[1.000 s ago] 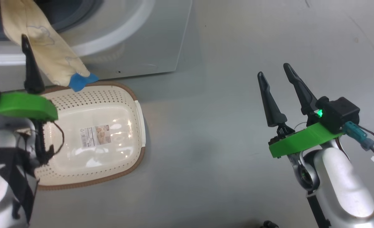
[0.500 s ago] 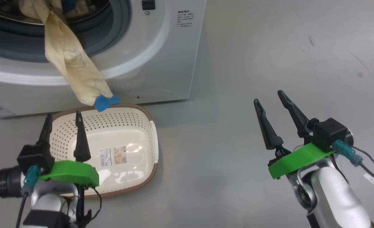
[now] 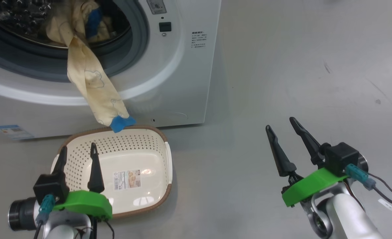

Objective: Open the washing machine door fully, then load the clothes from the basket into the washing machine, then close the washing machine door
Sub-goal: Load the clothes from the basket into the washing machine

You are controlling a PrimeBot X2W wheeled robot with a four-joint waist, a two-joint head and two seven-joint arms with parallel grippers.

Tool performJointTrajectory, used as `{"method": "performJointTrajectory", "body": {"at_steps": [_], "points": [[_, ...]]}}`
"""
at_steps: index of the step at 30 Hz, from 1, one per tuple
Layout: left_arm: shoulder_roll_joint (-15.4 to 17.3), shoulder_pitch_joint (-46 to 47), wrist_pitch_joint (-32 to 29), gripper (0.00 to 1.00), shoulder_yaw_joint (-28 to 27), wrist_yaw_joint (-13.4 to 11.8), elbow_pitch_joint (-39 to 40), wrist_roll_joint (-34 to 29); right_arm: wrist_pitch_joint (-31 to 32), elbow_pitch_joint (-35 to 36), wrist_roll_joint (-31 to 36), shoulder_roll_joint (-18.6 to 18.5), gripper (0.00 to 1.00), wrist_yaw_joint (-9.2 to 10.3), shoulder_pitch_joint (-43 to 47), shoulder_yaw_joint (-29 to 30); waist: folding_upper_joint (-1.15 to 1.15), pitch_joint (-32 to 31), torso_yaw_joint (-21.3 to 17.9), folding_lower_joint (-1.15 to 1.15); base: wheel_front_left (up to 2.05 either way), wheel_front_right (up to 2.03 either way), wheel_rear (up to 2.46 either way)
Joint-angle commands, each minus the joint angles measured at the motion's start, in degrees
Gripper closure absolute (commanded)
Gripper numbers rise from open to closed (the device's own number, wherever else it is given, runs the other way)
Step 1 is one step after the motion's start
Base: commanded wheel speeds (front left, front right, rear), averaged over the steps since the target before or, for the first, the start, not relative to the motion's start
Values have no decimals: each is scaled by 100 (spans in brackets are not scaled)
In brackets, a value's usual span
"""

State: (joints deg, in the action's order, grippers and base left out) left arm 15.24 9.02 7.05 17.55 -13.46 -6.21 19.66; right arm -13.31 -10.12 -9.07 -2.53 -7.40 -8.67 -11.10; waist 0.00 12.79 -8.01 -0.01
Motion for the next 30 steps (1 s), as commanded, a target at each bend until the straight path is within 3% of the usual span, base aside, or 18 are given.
{"method": "performJointTrajectory", "body": {"at_steps": [1,15,22,30], "points": [[98,105,2,0,-198,-50,191,16,30,216,-5,-34,0,-9,-45,-77,0,-20,1,1,0,0,0],[96,258,-11,0,-211,9,68,180,93,380,-22,-34,0,-9,-28,-86,0,96,7,1,0,0,0],[118,810,-49,0,-212,308,-615,357,62,414,-71,-34,0,-9,-211,-182,0,425,-87,1,0,0,0],[119,1854,-66,0,-184,733,-2063,498,-31,409,-228,-34,0,-9,-532,-318,0,1014,-297,1,0,0,0]]}}
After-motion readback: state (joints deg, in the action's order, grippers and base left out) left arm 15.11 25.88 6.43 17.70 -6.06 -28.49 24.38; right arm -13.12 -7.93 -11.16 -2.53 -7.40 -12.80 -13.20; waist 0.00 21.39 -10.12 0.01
